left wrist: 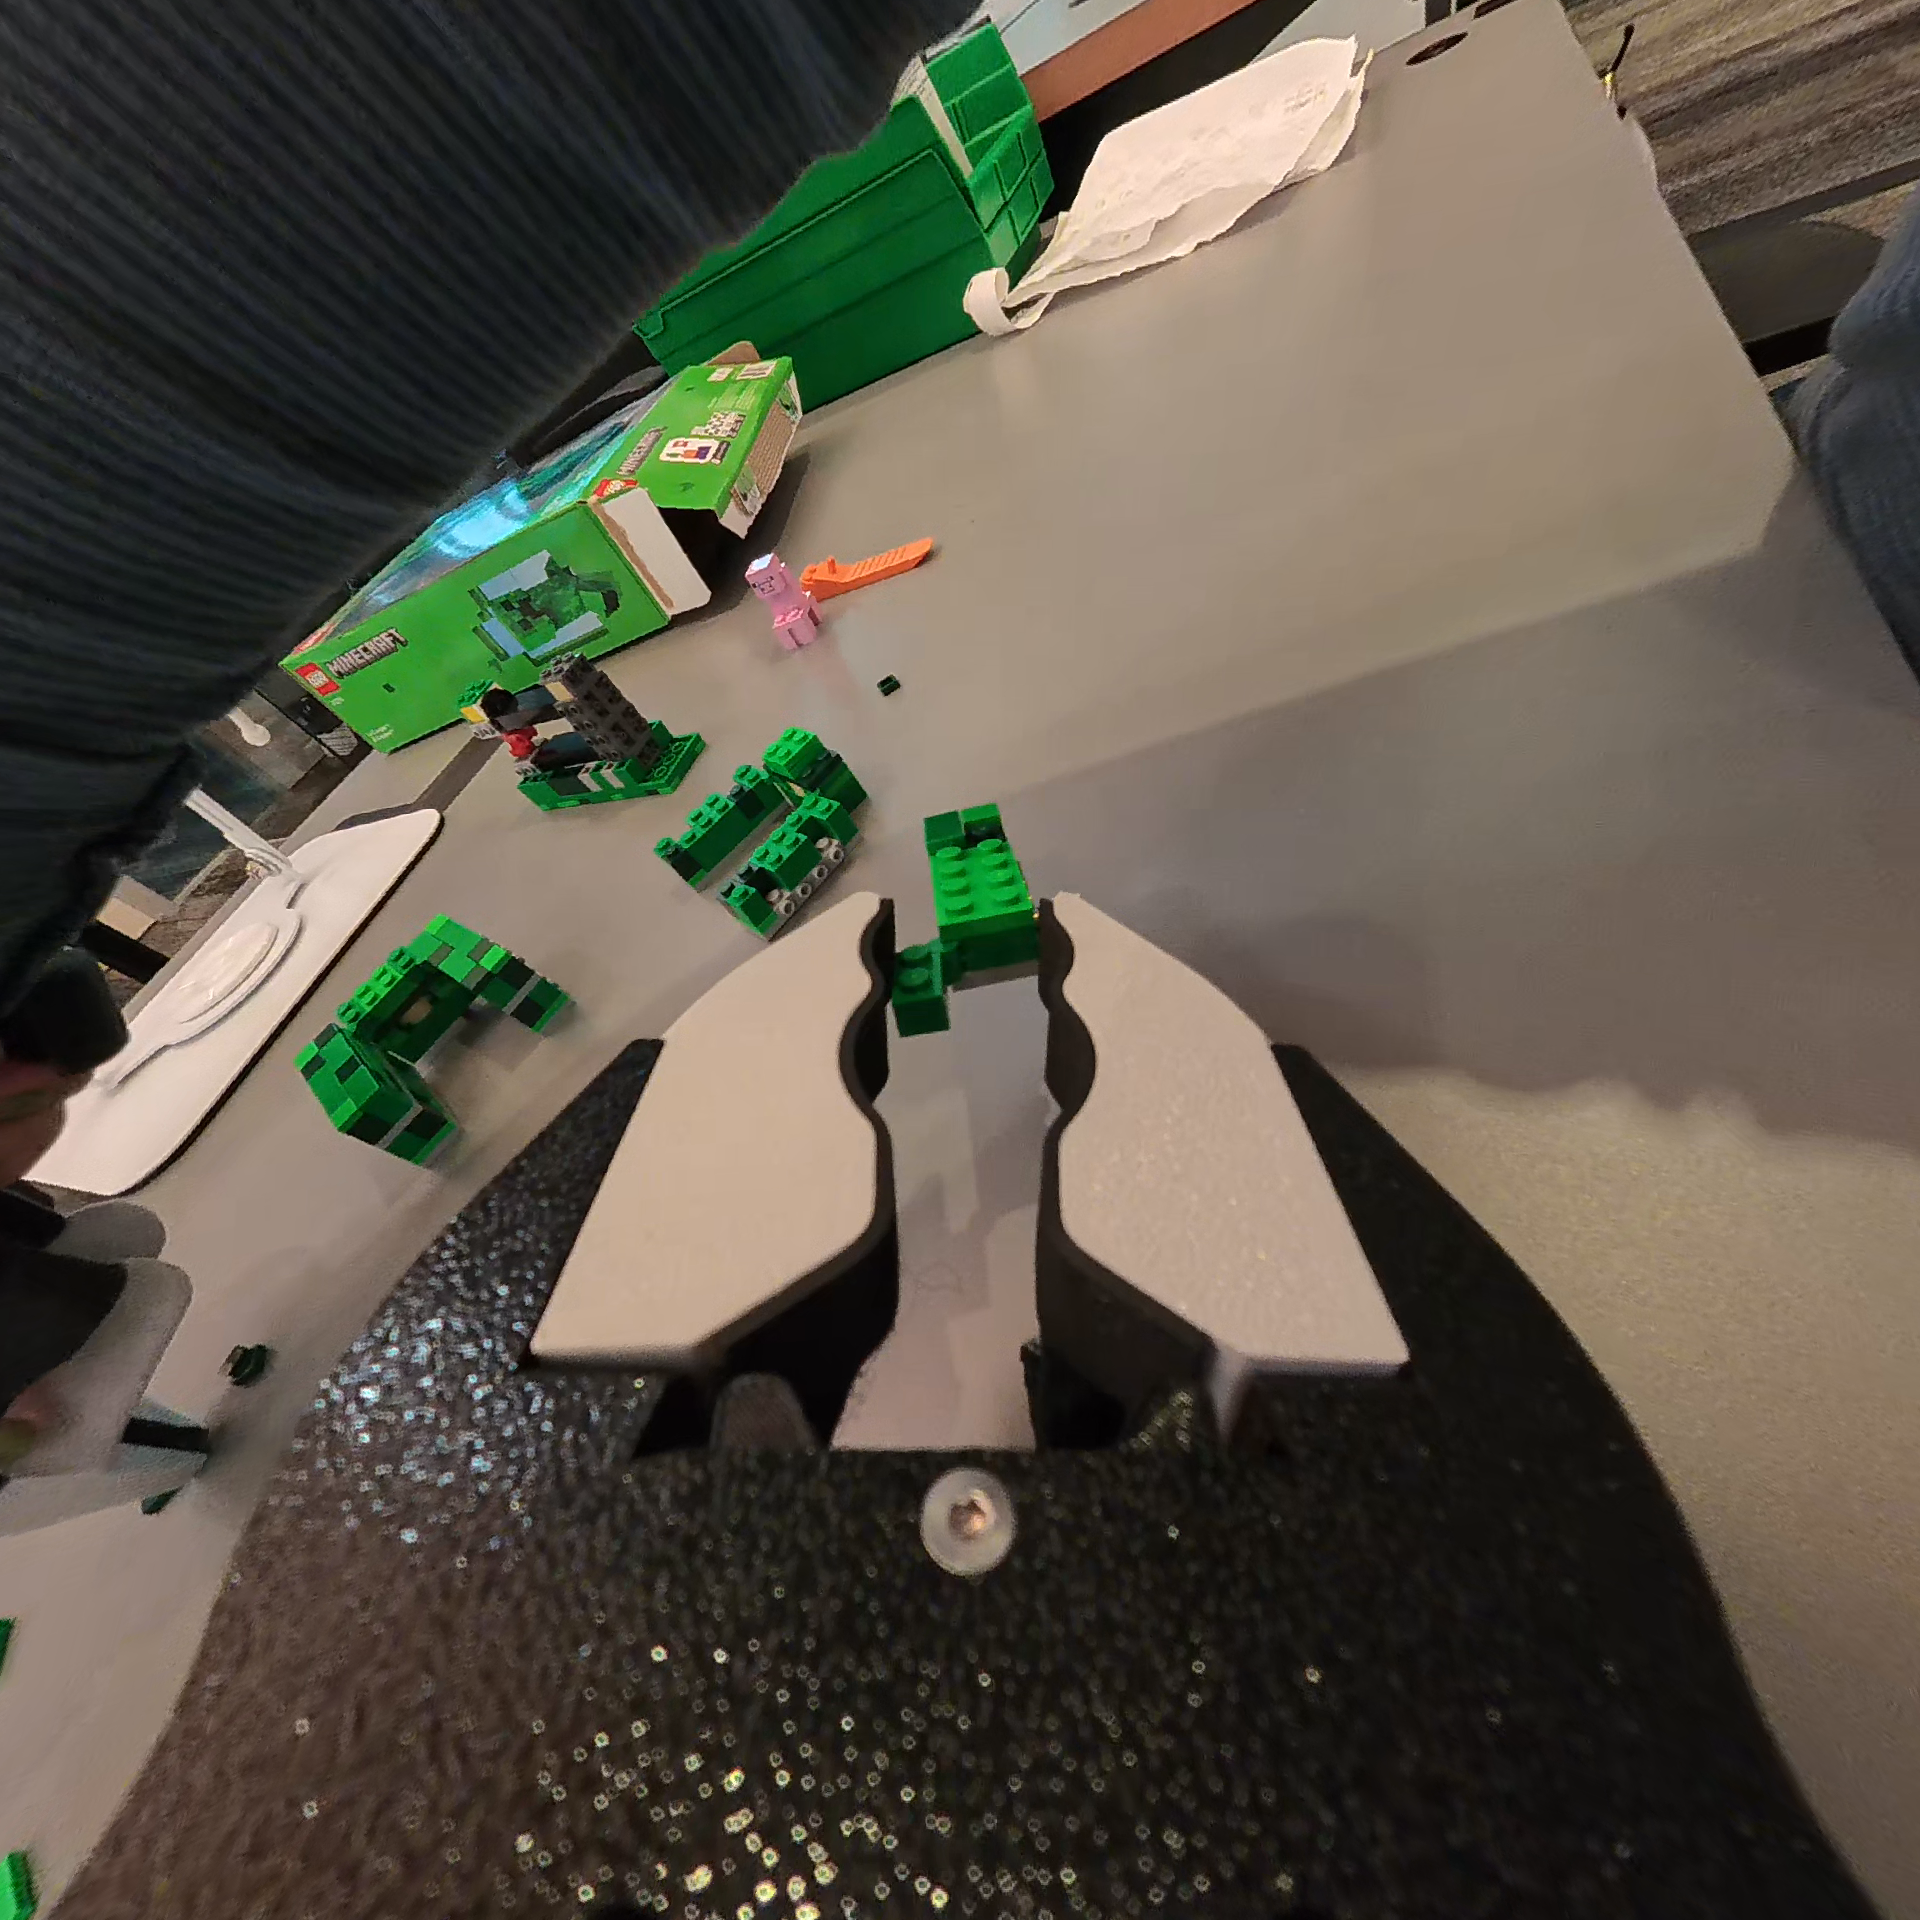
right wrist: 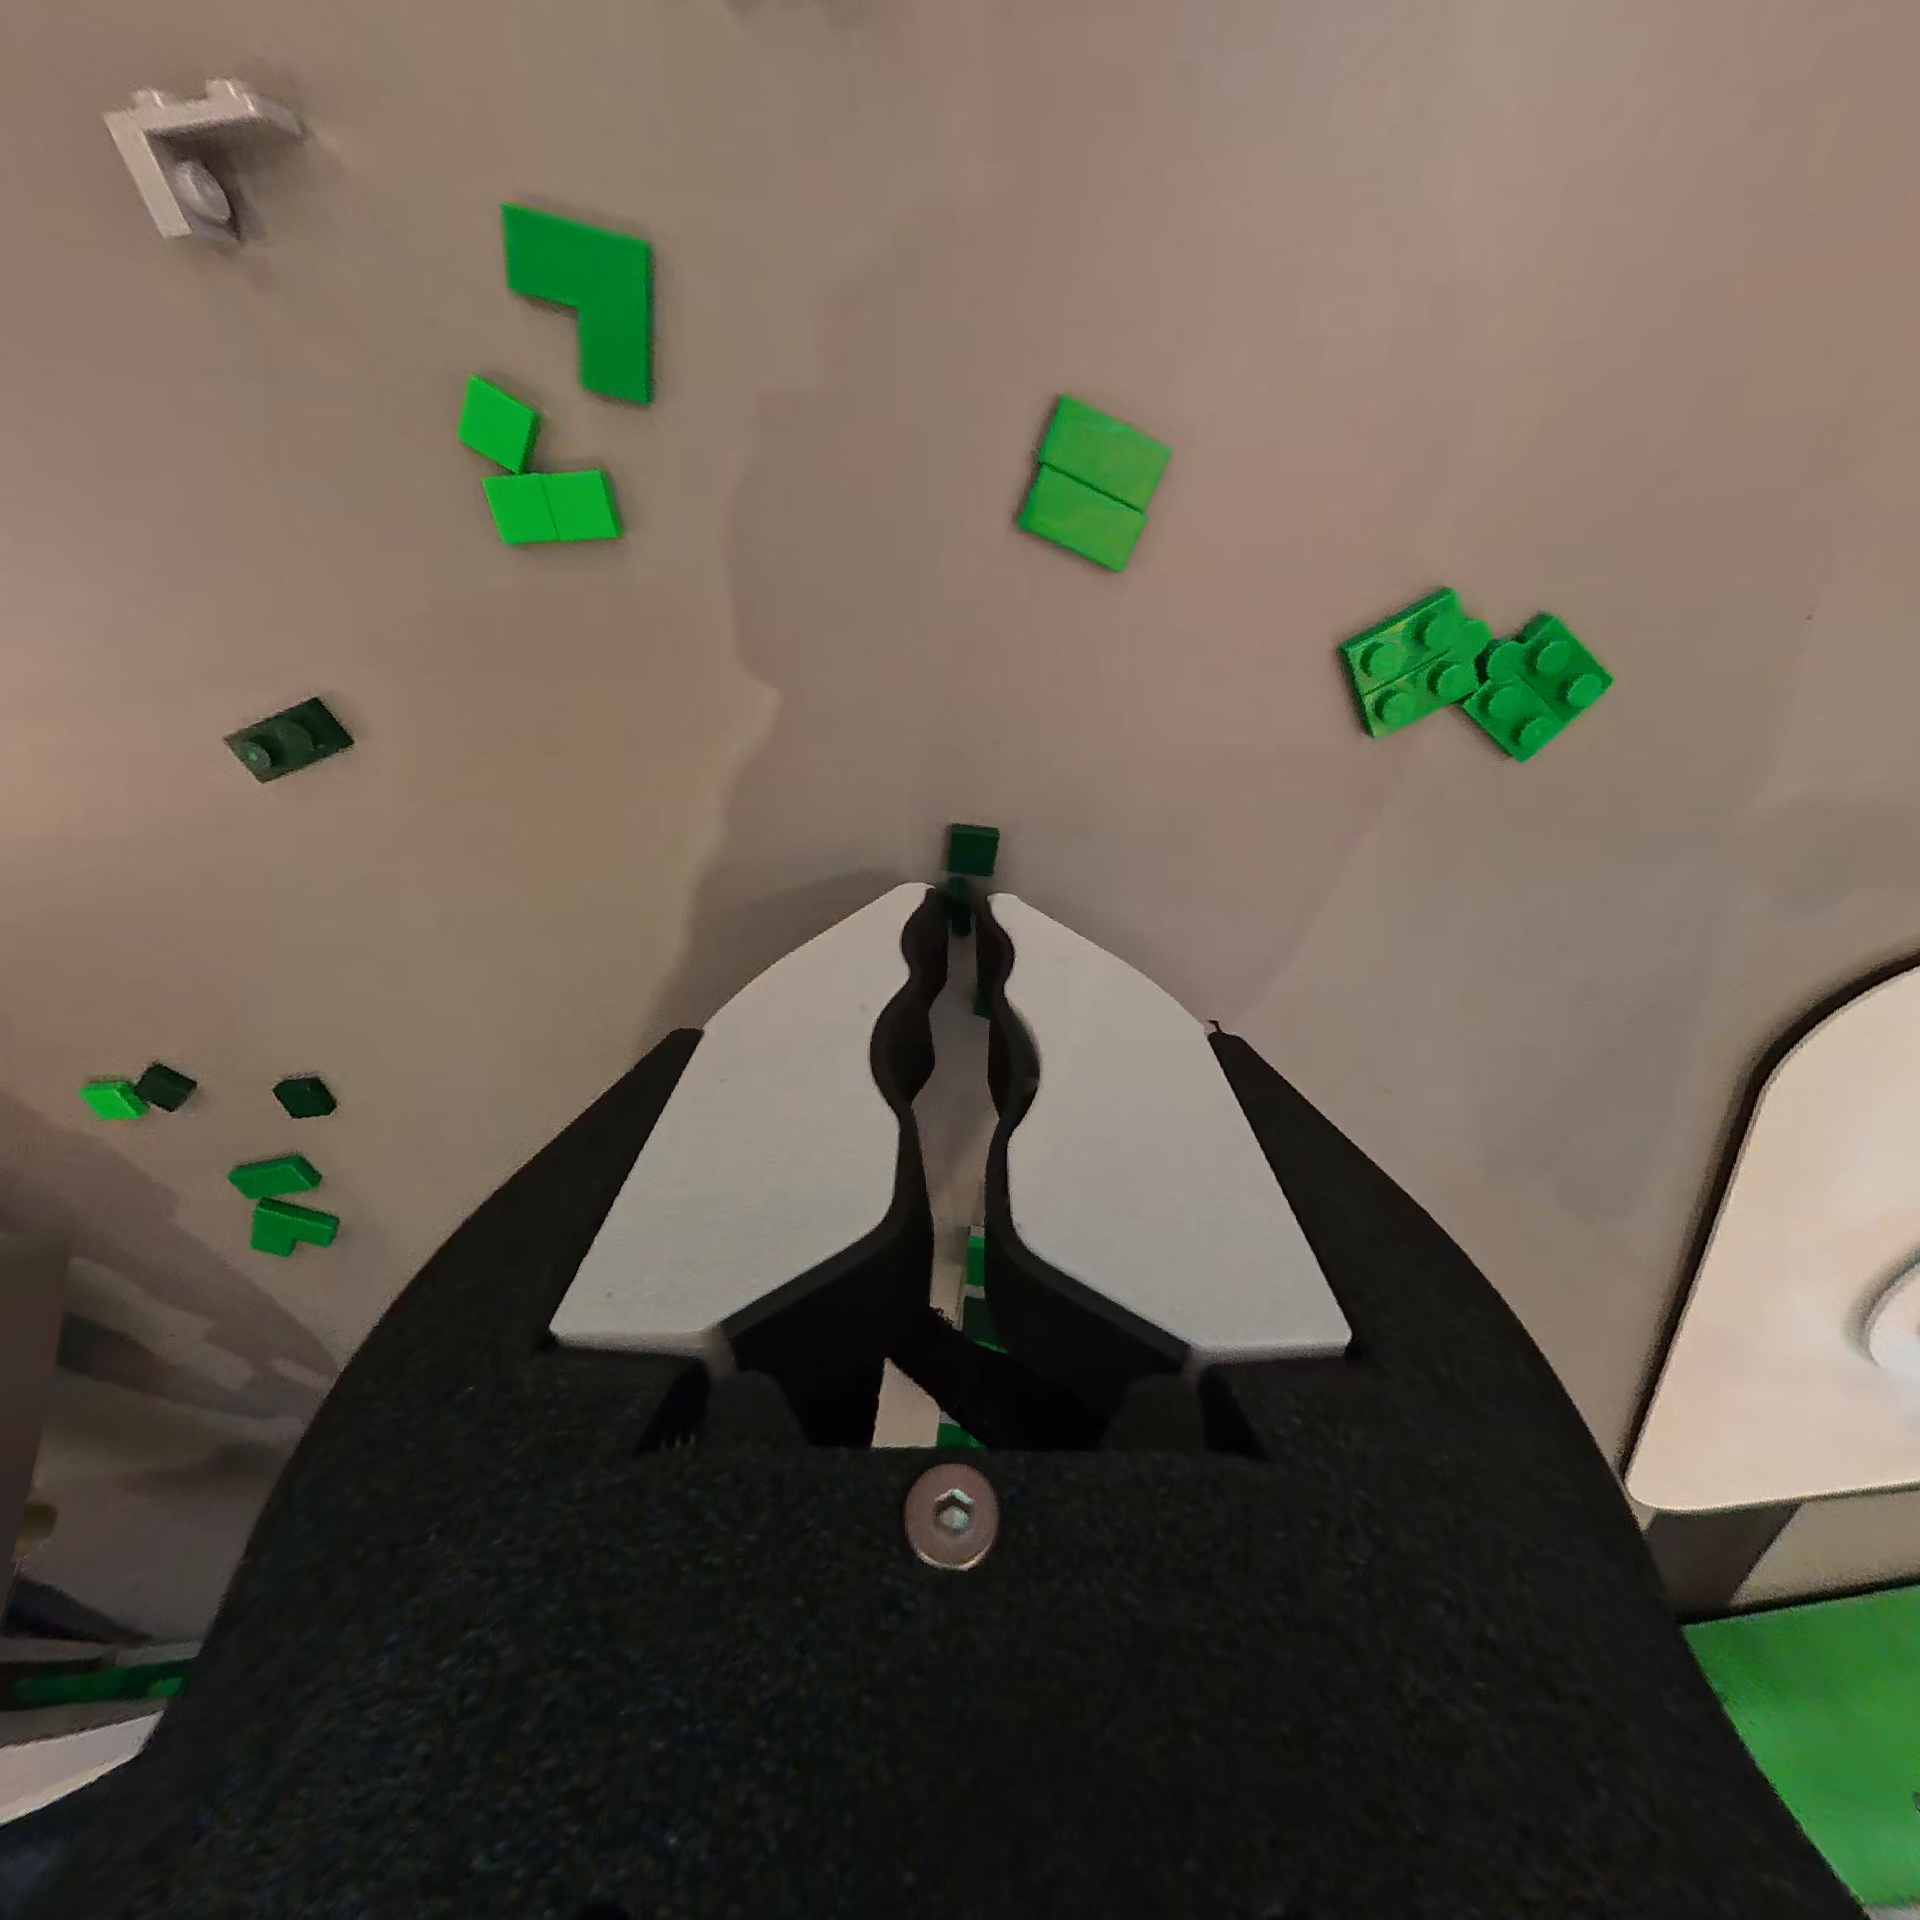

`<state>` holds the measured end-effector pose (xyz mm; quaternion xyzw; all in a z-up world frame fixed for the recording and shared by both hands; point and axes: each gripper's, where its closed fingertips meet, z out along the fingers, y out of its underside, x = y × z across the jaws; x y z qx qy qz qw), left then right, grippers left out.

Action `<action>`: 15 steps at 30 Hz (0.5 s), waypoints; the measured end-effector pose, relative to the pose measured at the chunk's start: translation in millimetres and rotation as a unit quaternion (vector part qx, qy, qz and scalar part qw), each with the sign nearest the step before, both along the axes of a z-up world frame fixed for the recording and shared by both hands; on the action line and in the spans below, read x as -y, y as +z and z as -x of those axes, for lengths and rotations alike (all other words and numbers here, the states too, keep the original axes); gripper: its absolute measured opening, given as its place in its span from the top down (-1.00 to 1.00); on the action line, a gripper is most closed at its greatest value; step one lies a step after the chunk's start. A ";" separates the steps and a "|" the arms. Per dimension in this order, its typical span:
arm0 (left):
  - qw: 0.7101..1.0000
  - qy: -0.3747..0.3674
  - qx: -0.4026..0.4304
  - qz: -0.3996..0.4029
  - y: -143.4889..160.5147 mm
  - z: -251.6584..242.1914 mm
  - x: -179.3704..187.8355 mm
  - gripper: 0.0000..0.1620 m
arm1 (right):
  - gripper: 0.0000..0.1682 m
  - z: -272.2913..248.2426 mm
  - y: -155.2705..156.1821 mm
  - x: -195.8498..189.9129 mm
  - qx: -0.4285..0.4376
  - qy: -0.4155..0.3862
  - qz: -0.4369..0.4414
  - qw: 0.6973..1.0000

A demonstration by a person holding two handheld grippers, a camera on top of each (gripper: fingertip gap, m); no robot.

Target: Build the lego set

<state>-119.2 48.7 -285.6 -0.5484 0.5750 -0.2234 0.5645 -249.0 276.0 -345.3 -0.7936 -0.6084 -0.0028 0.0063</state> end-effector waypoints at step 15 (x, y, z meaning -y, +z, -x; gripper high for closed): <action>1.000 -0.001 0.002 -0.002 1.3 0.2 0.9 0.68 | 0.97 -23.3 17.2 58.2 -0.034 0.212 0.078 0.973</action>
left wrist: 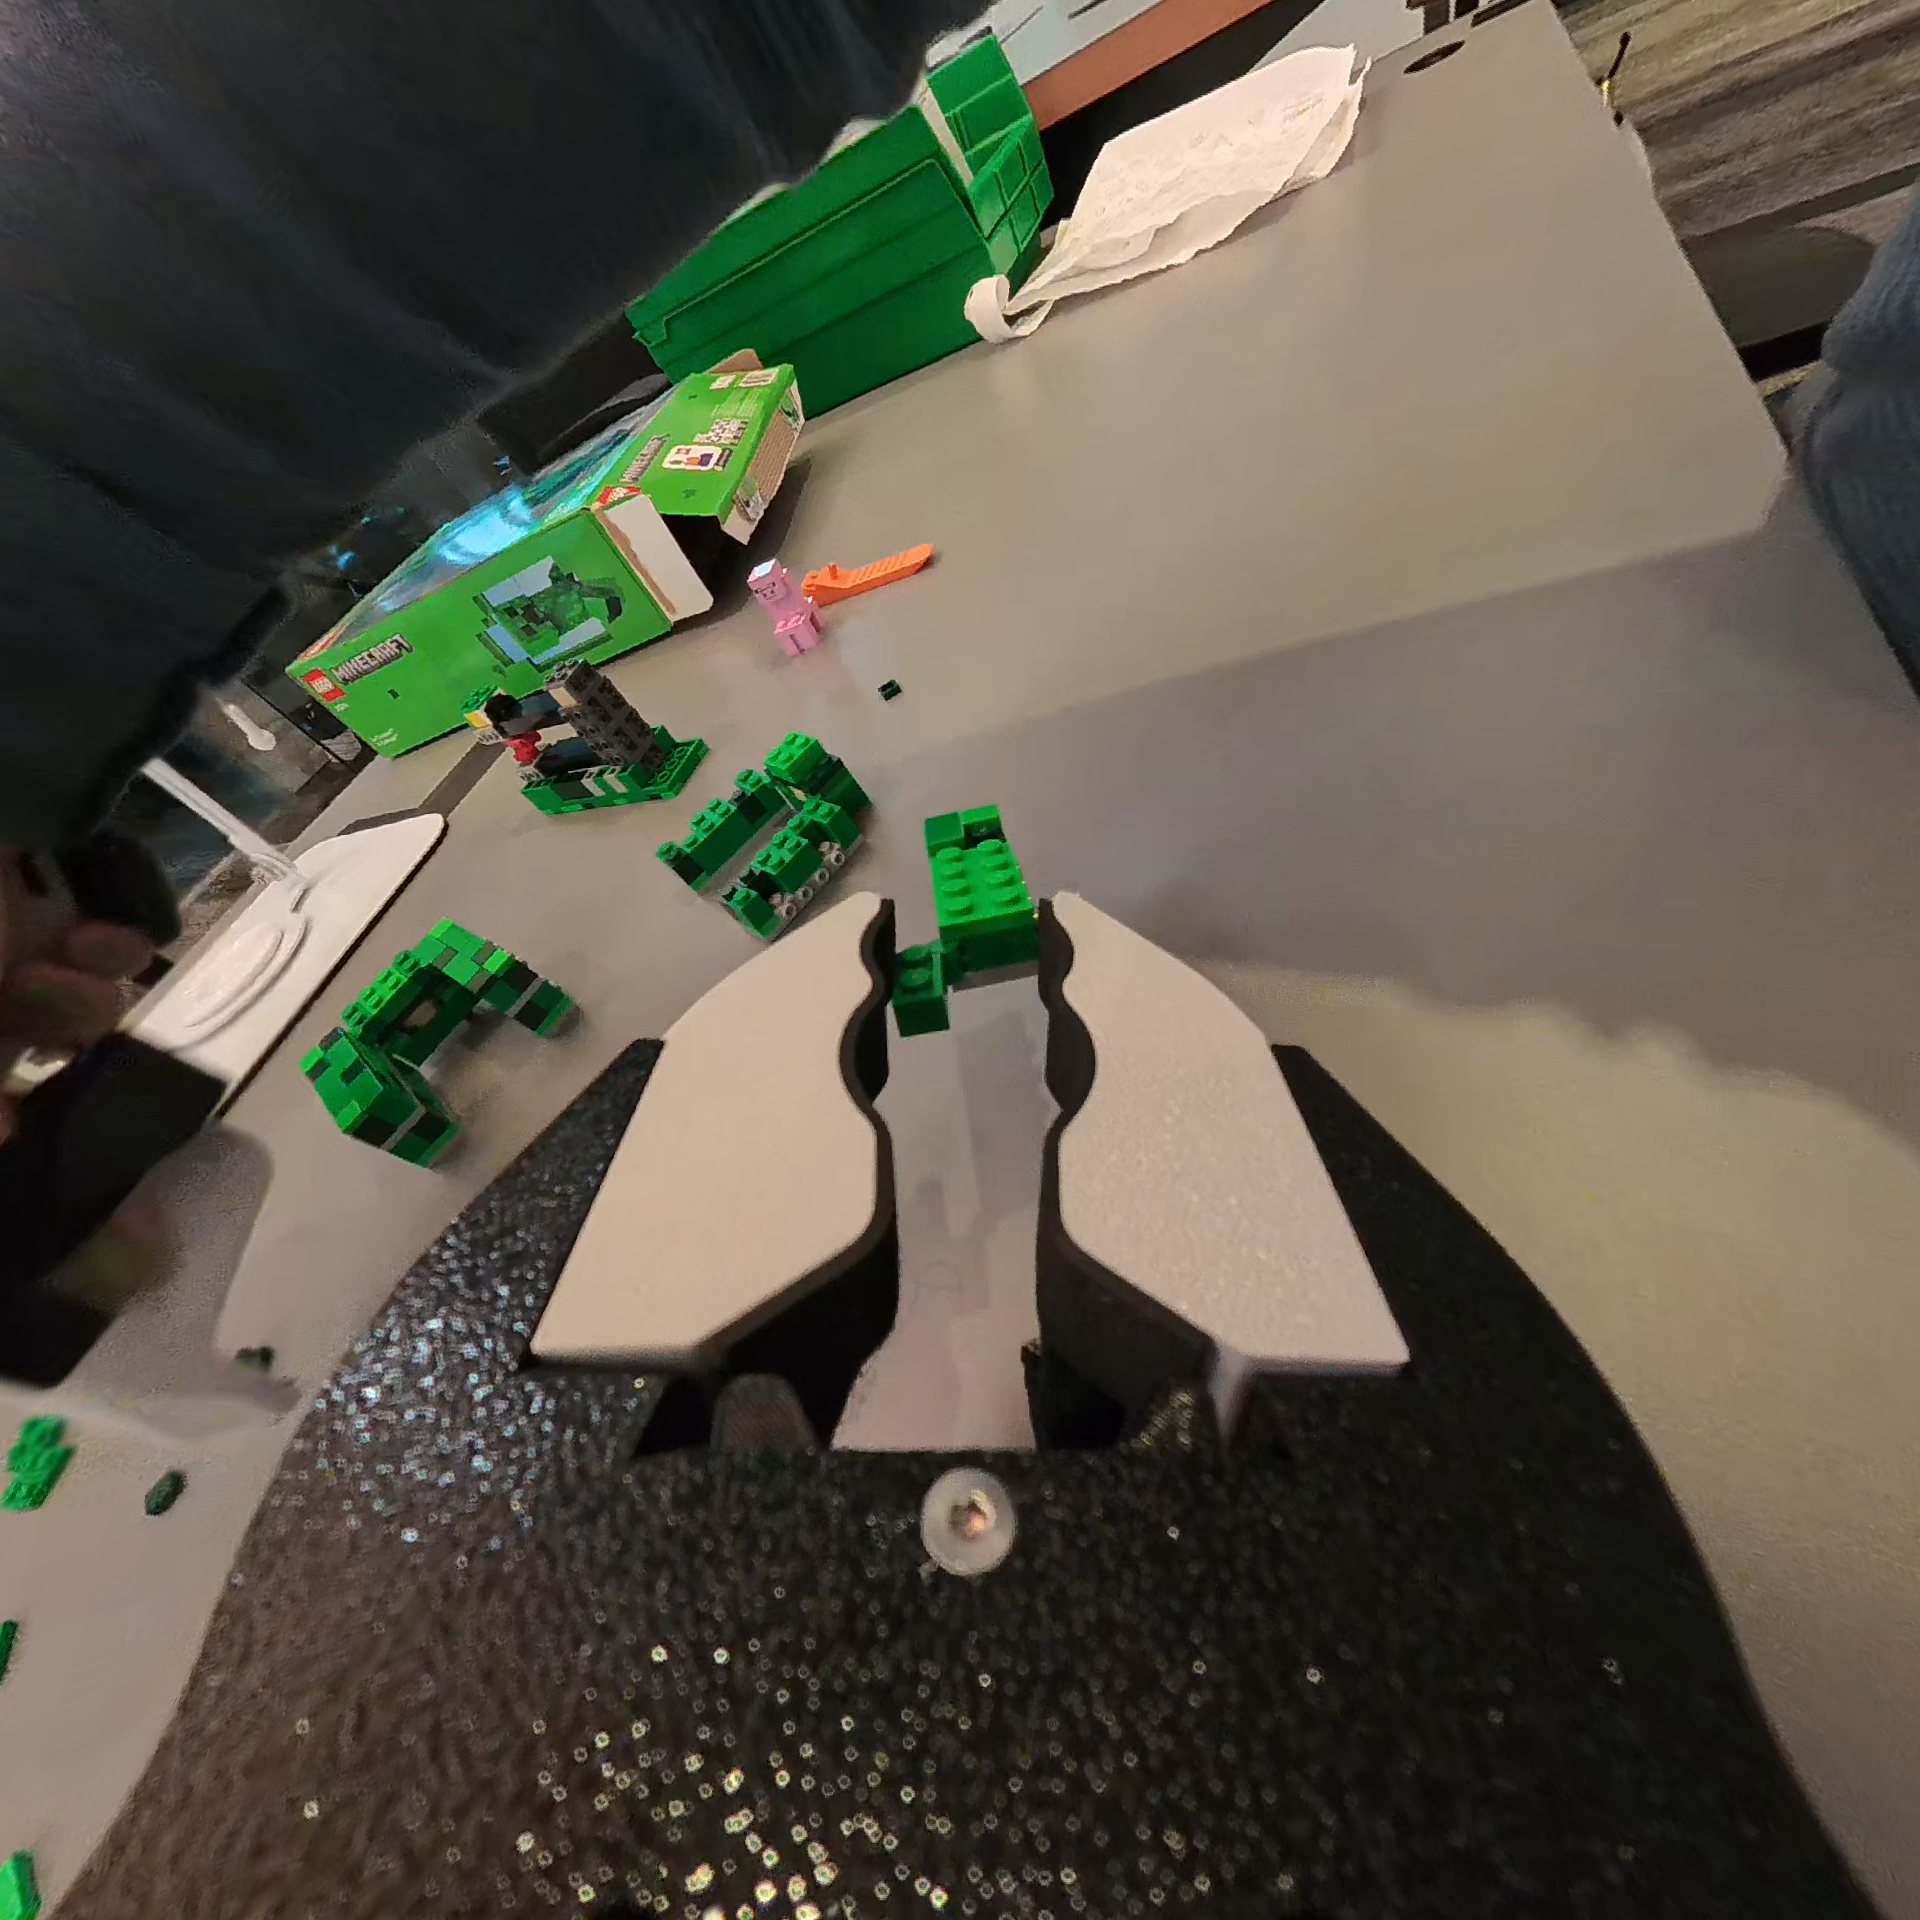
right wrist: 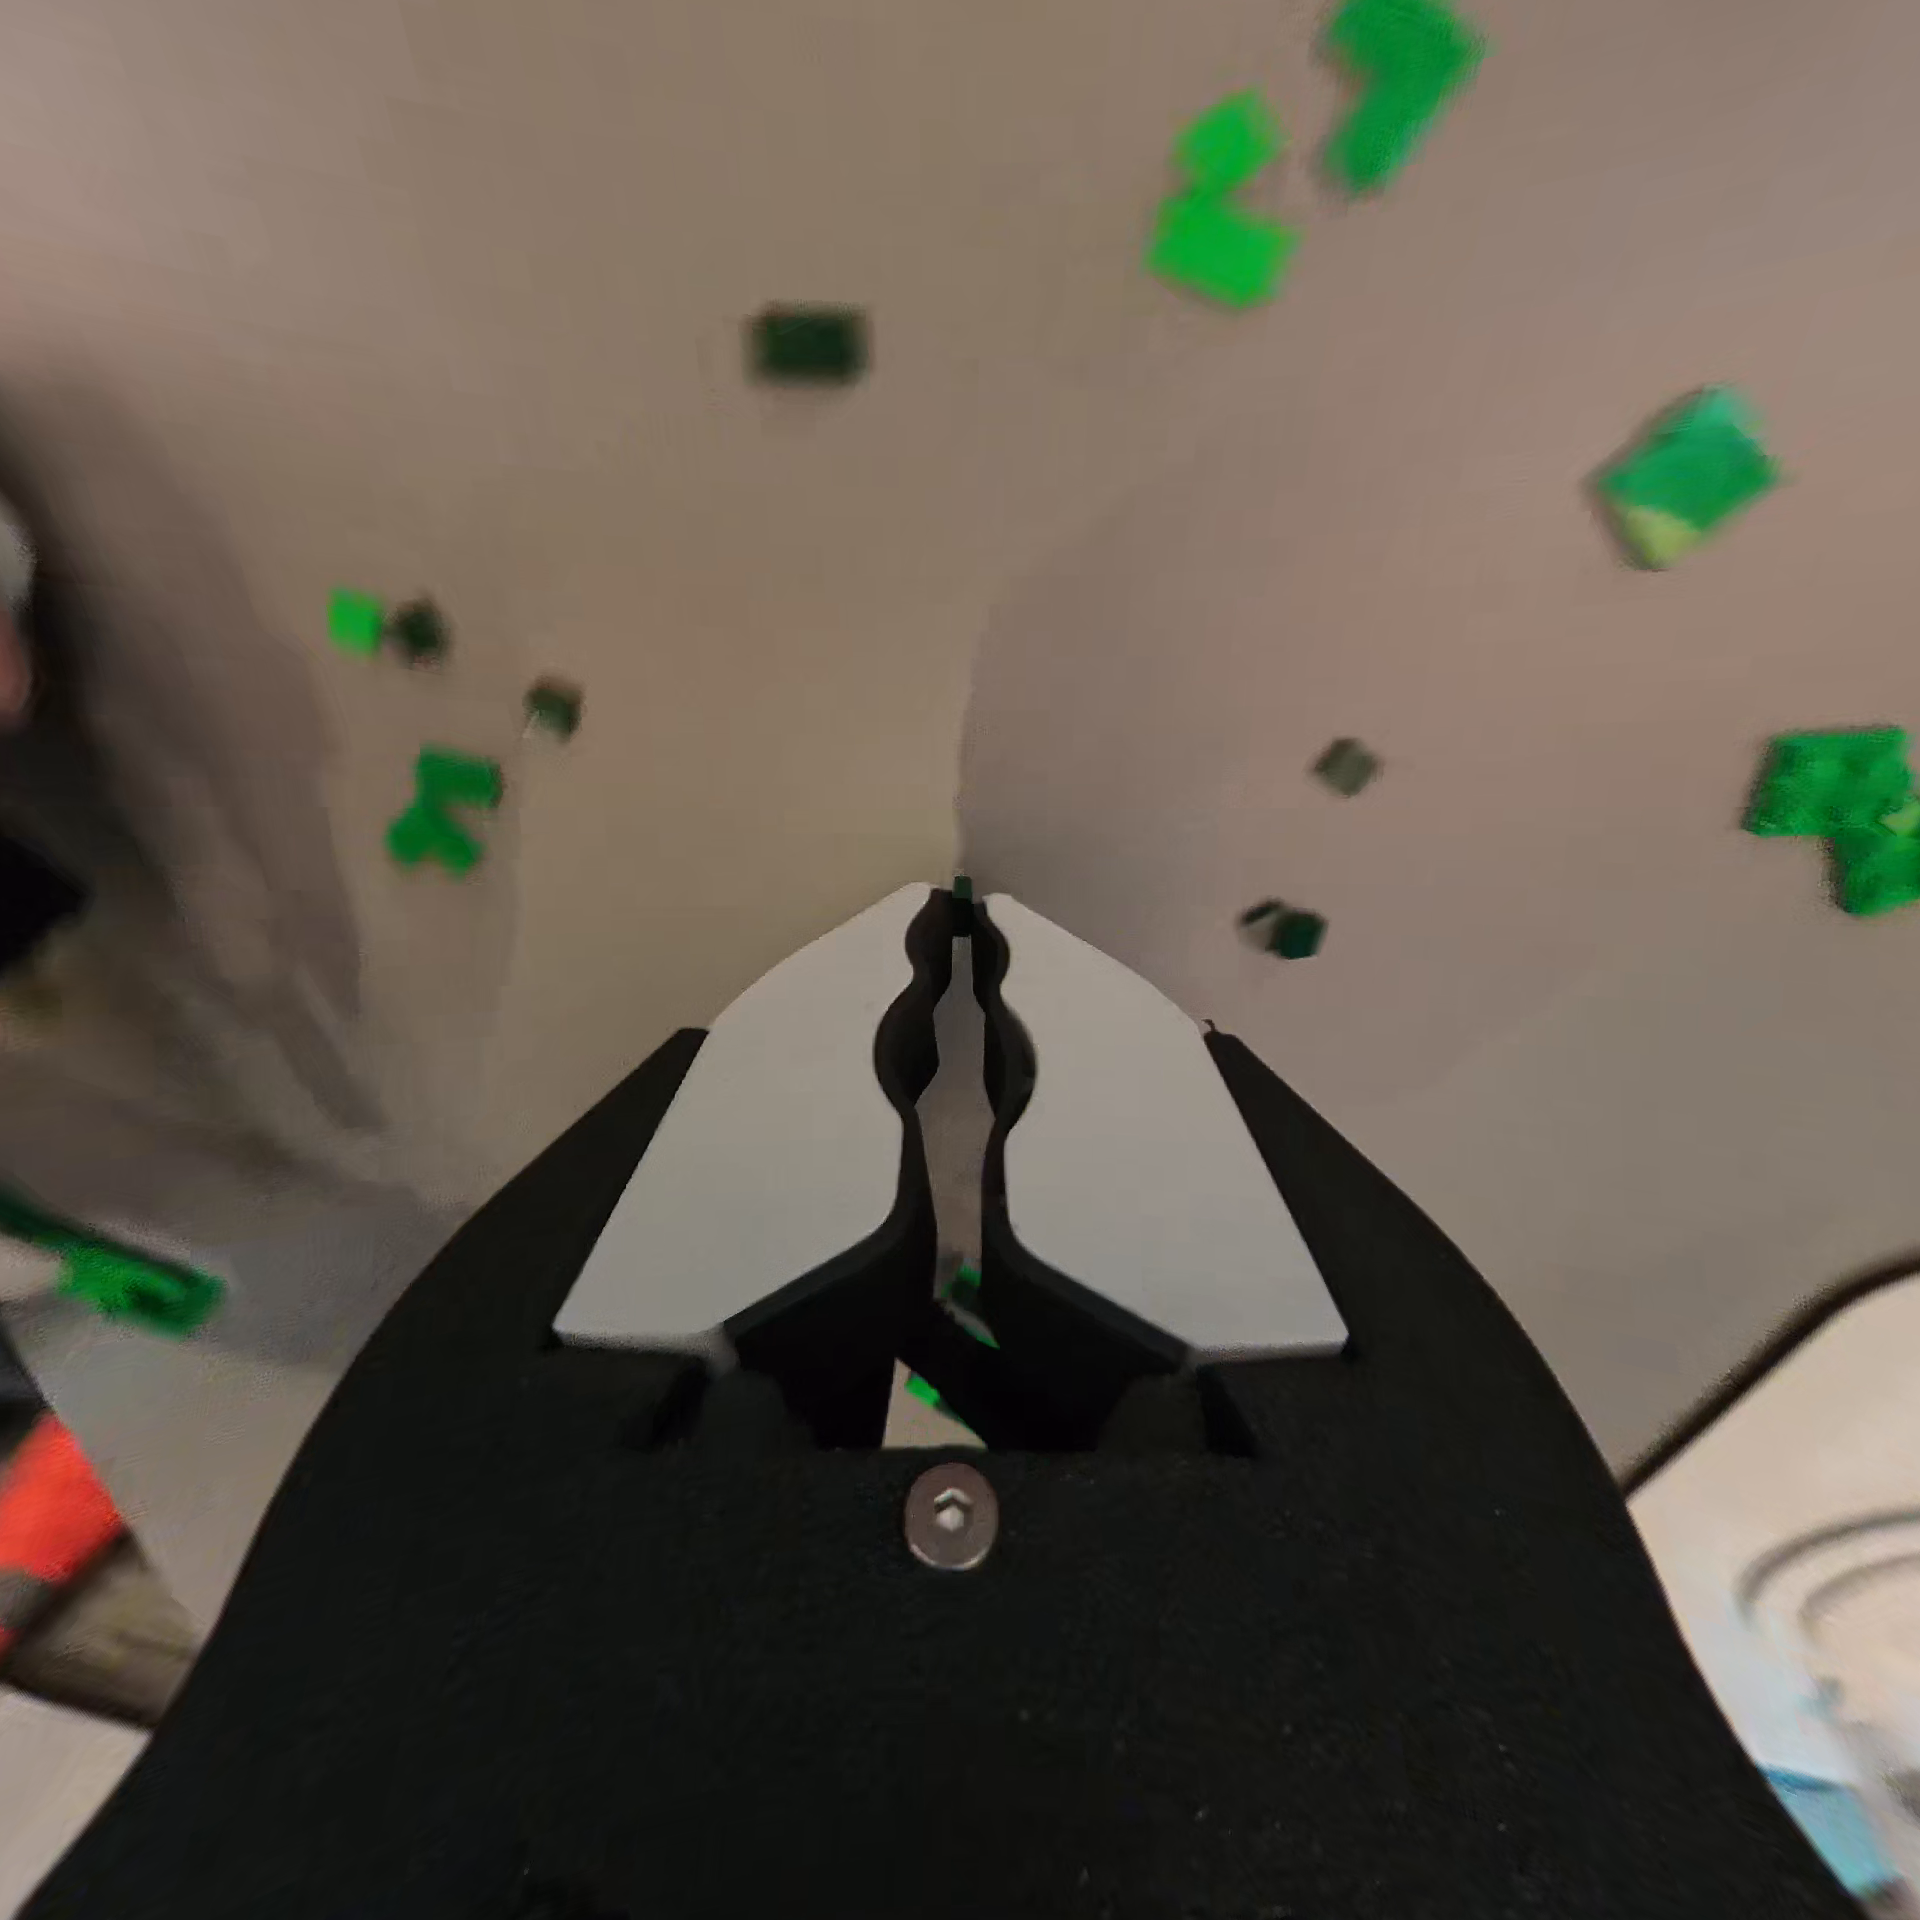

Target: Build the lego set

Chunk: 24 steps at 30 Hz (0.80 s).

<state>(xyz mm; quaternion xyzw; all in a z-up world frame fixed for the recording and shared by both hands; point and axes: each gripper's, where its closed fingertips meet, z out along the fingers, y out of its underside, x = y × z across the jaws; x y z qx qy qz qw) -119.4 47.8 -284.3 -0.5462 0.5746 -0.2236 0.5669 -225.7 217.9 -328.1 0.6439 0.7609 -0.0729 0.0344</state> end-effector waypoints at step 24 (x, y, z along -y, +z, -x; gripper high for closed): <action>0.999 -0.041 -0.005 0.008 -2.9 -7.4 12.2 0.68 | 0.96 -93.2 -14.7 69.5 0.032 0.283 0.017 0.958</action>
